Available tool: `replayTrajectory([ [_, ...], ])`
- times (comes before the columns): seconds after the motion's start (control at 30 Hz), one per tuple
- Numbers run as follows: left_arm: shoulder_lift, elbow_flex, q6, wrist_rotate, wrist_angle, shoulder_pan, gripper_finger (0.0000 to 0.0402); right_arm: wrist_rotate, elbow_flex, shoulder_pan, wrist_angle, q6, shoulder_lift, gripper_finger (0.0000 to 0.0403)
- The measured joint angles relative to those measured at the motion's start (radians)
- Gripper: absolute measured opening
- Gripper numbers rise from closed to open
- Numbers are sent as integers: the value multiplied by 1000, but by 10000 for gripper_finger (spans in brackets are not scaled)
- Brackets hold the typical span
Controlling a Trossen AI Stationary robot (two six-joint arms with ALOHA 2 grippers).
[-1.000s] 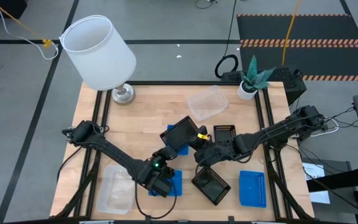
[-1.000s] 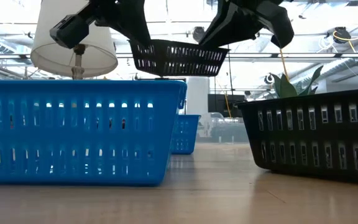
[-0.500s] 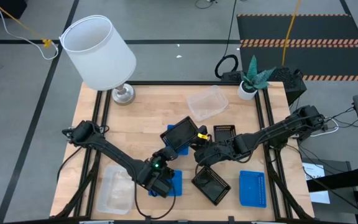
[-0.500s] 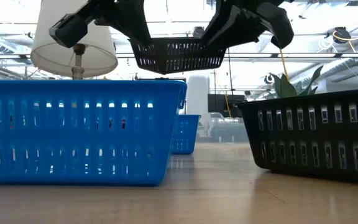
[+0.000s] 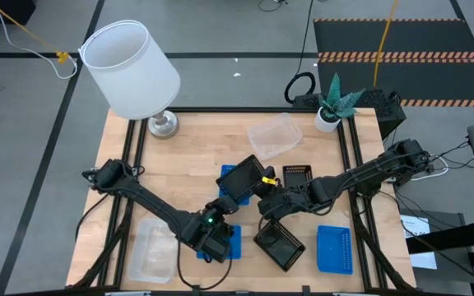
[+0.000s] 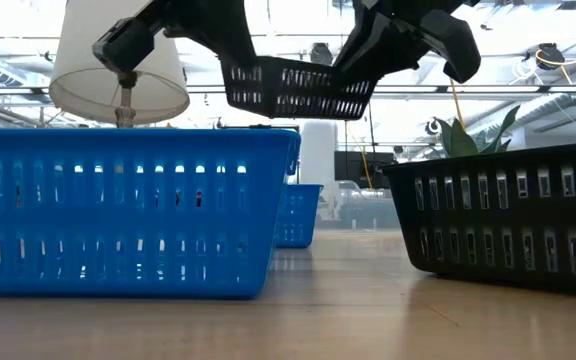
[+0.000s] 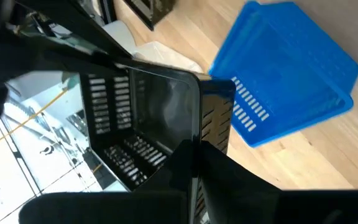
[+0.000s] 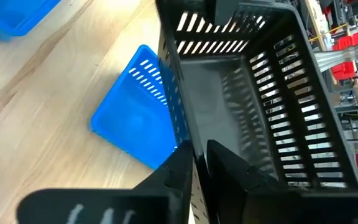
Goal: Stack baskets by color
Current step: Stack the top left black bin on the top right black bin
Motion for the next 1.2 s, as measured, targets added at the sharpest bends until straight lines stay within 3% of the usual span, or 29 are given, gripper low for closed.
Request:
replayTrajectory([
  [0.17, 0, 0, 39, -2, 48, 12, 23, -3, 0, 0, 4, 0, 0, 58],
  [0.4, -2, 0, 33, -9, 54, 22, 24, -13, -1, 0, -7, 3, 0, 8],
  [0.53, -2, 0, -23, -30, 91, 22, 28, -11, -1, 0, -30, 23, -1, 8],
  [0.63, -2, -1, -43, -44, 143, 14, 55, -9, -1, 1, -61, 40, -5, 4],
  [0.77, -14, -1, -101, -106, 203, -11, 119, 2, -1, 7, -83, 118, -23, 4],
  [0.93, -61, 0, -230, -108, 216, -48, 187, 4, -1, 37, -114, 256, -65, 4],
  [1.2, -182, 1, -454, -105, 211, -68, 209, 0, 0, 96, -207, 465, -139, 4],
])
